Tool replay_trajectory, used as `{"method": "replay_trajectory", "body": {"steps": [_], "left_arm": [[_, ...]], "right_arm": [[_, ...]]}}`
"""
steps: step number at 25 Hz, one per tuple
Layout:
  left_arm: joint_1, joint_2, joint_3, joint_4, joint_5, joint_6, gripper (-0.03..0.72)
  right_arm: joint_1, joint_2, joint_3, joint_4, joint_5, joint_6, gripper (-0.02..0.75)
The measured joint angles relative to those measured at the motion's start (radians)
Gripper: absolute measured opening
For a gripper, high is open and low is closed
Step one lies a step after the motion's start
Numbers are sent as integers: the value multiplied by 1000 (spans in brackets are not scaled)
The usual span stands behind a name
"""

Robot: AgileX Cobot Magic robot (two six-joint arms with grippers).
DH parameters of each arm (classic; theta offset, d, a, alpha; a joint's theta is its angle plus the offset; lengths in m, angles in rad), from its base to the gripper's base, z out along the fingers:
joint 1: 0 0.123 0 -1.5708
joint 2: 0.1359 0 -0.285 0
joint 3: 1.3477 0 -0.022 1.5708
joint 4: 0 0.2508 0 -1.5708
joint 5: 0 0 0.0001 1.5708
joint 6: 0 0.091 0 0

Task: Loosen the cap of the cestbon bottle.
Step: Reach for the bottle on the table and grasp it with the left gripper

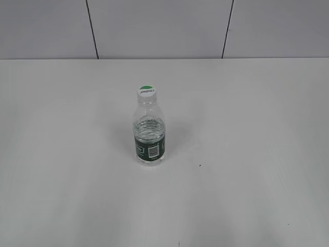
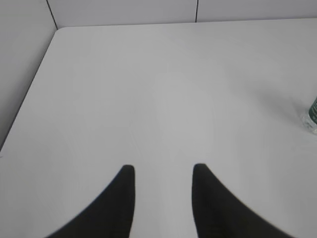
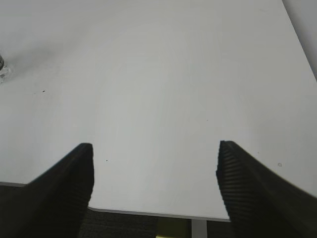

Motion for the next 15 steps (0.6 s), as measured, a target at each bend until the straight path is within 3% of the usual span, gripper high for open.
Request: {"method": "replay_trajectory", "body": {"steps": [15], "left_arm": [[0,0,0,0,0,0,244]], "right_arm": [[0,0,0,0,0,0,589]]}}
